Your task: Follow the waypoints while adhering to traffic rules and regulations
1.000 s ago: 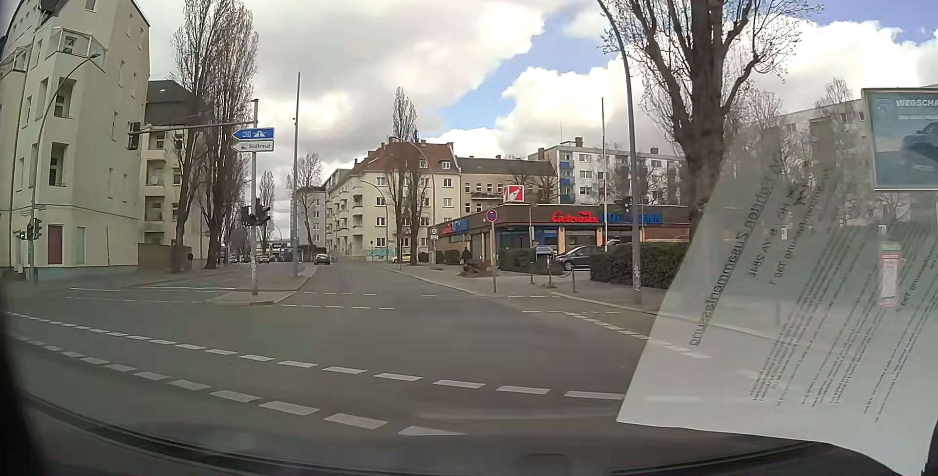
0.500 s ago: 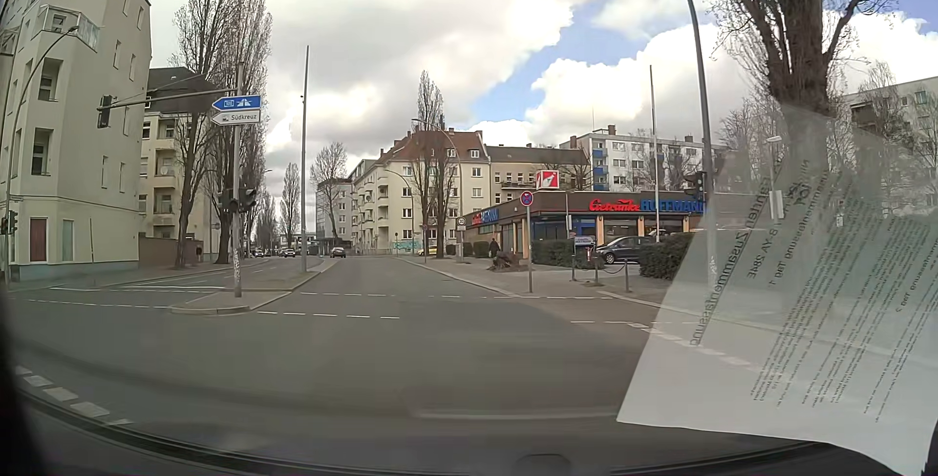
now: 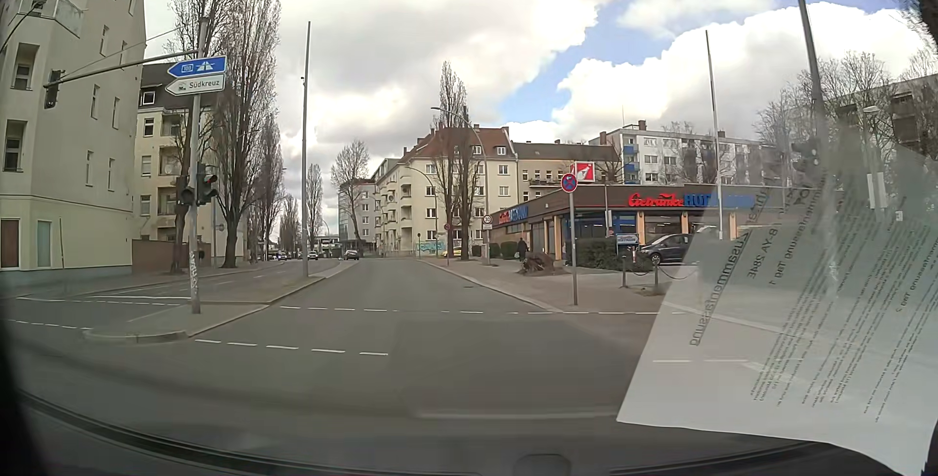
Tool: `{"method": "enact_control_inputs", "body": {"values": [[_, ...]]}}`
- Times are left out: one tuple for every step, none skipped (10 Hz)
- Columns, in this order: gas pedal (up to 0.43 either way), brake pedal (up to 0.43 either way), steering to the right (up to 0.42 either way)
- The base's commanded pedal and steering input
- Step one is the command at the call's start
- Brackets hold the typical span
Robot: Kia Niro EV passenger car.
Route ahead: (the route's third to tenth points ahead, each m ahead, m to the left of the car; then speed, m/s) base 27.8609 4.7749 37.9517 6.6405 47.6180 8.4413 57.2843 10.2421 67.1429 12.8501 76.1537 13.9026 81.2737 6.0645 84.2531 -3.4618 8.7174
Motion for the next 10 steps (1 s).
{"method": "enact_control_inputs", "body": {"values": [[0.189,0.037,-0.051],[0.189,0.037,-0.051],[0.189,0.037,-0.050],[0.150,0.037,-0.048],[0.150,0.030,-0.045],[0.150,0.037,-0.044],[0.150,0.030,-0.042],[0.150,0.037,-0.040],[0.150,0.037,-0.040],[0.150,0.037,-0.038]]}}
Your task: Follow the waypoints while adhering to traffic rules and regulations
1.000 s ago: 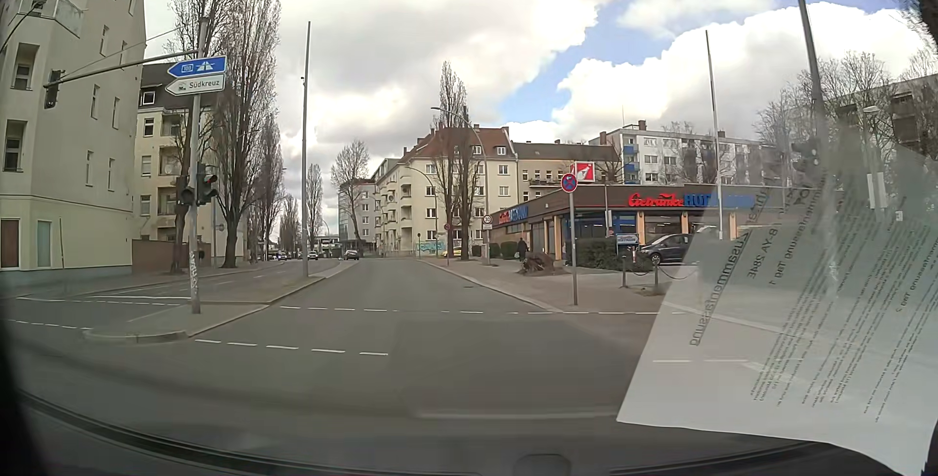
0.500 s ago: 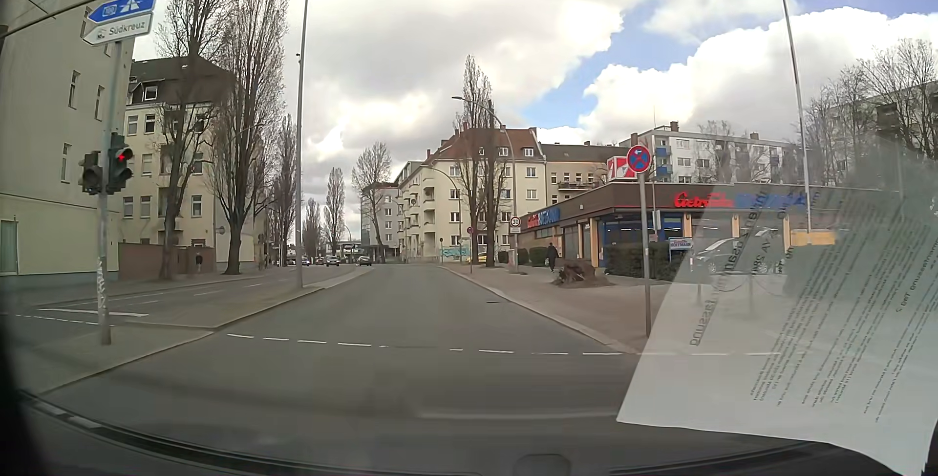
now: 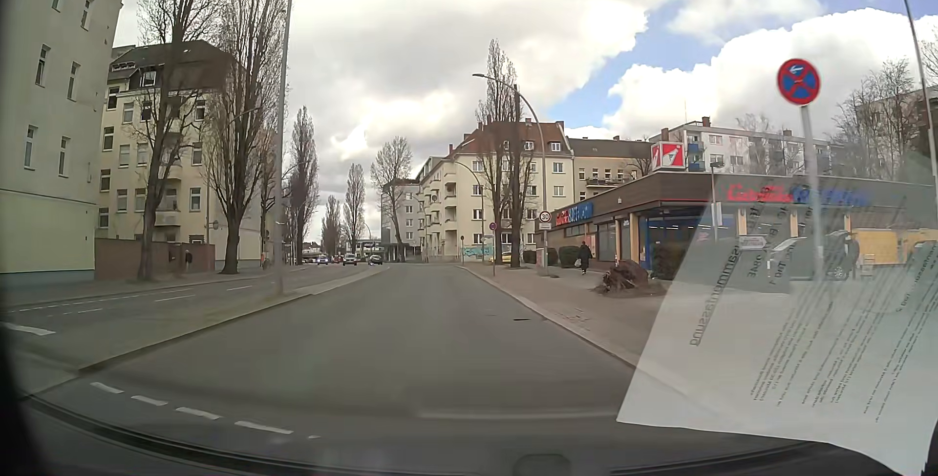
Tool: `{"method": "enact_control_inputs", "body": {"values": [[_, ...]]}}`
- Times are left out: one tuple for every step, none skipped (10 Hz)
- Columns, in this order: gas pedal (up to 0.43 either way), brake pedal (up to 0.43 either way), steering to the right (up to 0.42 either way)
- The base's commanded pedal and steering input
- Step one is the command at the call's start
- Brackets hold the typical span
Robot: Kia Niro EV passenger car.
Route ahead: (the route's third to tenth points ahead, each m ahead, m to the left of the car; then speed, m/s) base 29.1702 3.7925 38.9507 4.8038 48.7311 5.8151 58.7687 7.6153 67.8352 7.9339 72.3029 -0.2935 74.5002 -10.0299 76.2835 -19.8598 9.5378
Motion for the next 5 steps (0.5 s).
{"method": "enact_control_inputs", "body": {"values": [[0.150,0.037,-0.038],[0.150,0.037,-0.038],[0.150,0.037,-0.036],[0.150,0.030,-0.036],[0.150,0.037,-0.034]]}}
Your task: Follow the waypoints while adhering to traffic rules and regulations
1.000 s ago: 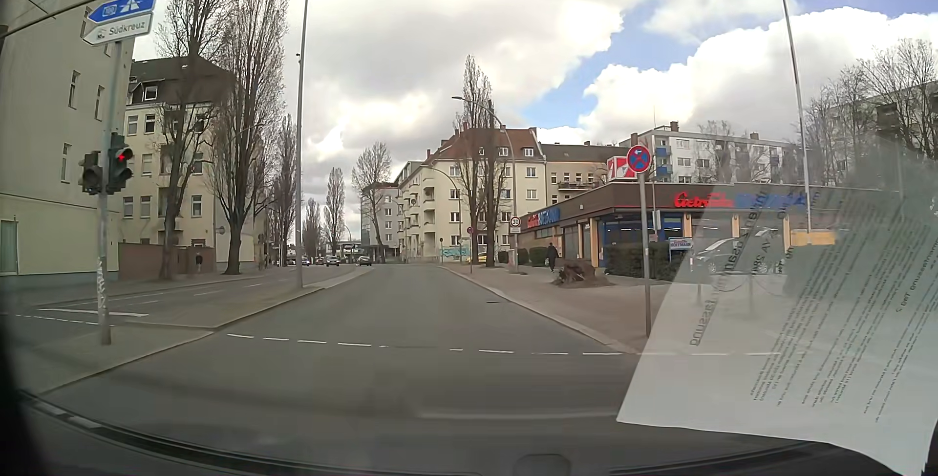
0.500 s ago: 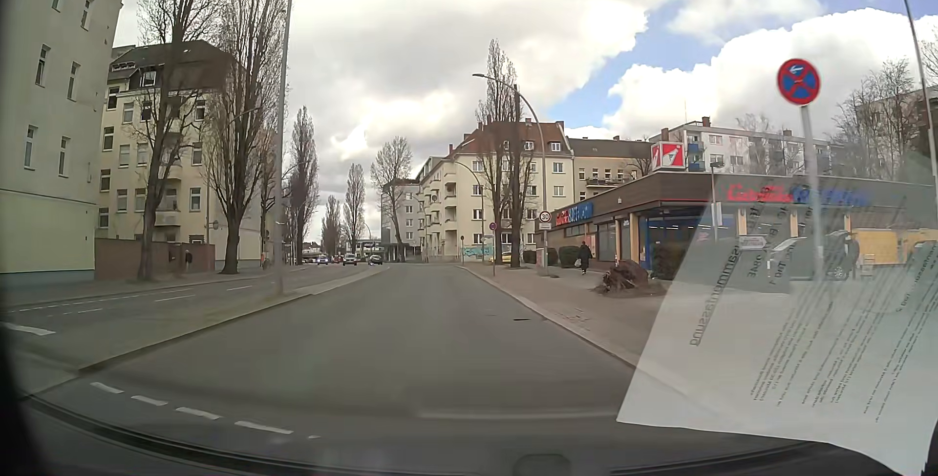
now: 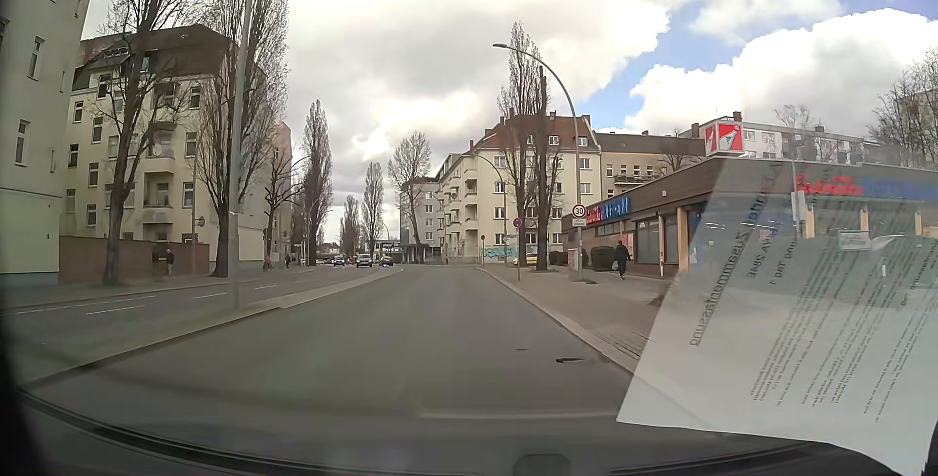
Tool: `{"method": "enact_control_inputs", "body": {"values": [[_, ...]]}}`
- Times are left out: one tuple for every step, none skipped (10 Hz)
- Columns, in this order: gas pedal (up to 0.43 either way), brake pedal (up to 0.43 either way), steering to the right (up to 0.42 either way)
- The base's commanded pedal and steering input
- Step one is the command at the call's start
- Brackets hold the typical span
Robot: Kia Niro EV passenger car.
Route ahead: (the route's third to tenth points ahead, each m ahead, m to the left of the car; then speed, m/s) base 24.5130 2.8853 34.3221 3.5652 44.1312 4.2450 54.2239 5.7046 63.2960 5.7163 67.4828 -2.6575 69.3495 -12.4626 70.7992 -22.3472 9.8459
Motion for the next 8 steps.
{"method": "enact_control_inputs", "body": {"values": [[0.150,0.037,-0.034],[0.150,0.037,-0.033],[0.150,0.037,-0.031],[0.150,0.037,-0.031],[0.150,0.037,-0.031],[0.150,0.030,-0.031],[0.150,0.037,-0.029],[0.138,0.037,-0.023]]}}
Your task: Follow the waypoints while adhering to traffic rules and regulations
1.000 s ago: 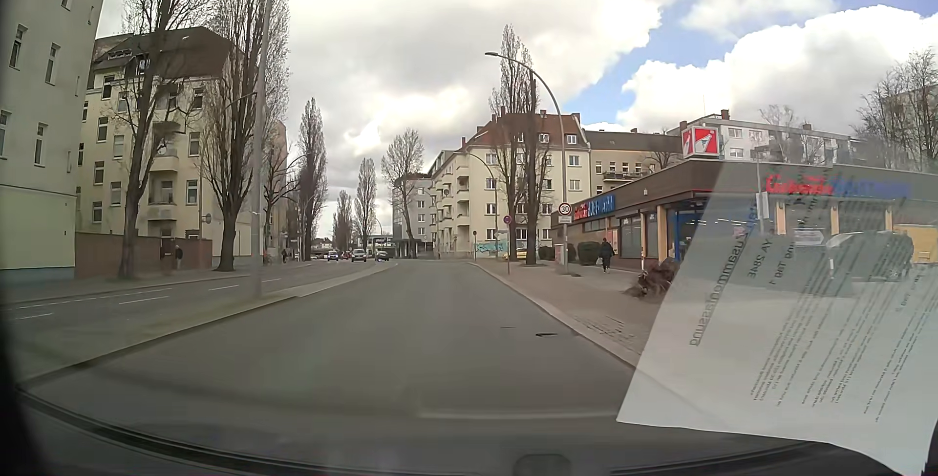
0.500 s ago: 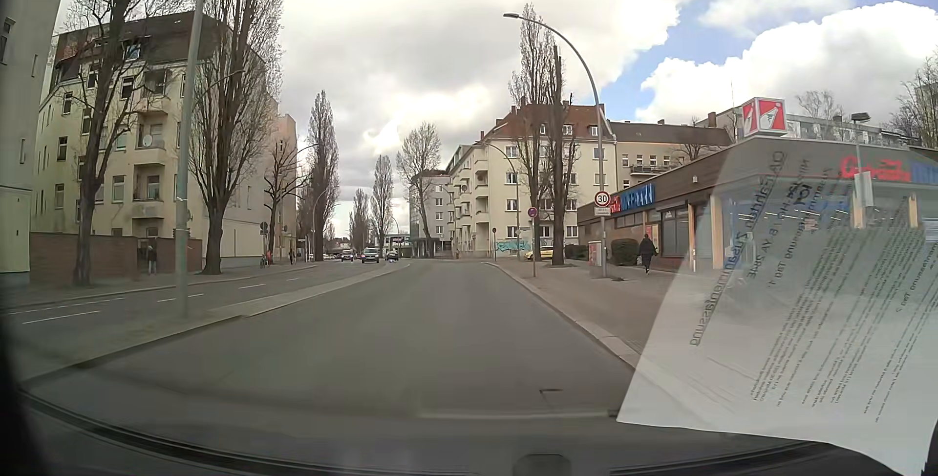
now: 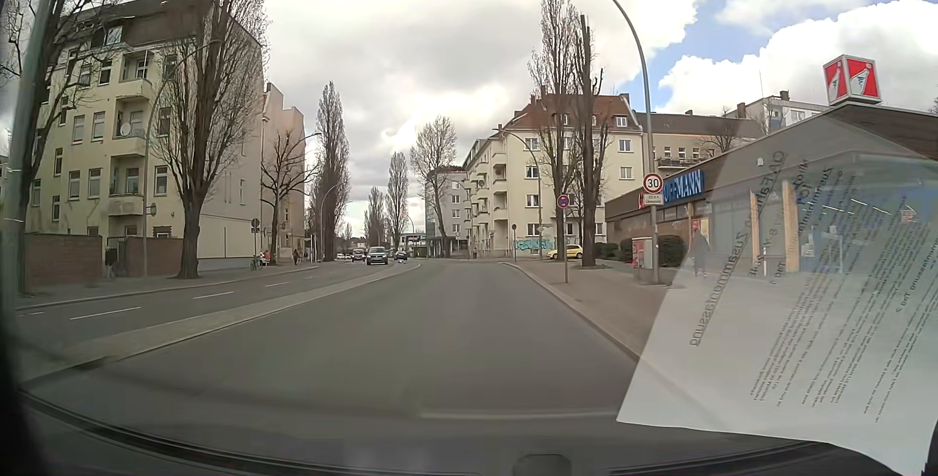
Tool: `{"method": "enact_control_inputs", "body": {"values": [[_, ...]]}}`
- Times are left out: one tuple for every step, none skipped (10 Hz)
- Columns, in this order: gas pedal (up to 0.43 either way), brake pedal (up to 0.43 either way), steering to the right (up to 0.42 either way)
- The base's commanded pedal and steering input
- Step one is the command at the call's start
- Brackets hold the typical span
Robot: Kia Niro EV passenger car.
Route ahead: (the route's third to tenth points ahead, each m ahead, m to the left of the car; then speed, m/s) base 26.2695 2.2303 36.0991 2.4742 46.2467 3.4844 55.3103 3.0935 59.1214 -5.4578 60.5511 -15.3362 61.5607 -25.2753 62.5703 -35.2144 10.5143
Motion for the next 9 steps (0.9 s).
{"method": "enact_control_inputs", "body": {"values": [[0.138,0.037,-0.016],[0.130,0.037,-0.014],[0.118,0.037,-0.014],[0.110,0.037,-0.012],[0.067,0.037,-0.011],[0.039,0.037,-0.009],[0.028,0.030,-0.007],[0.028,0.030,-0.004],[0.028,0.037,-0.004]]}}
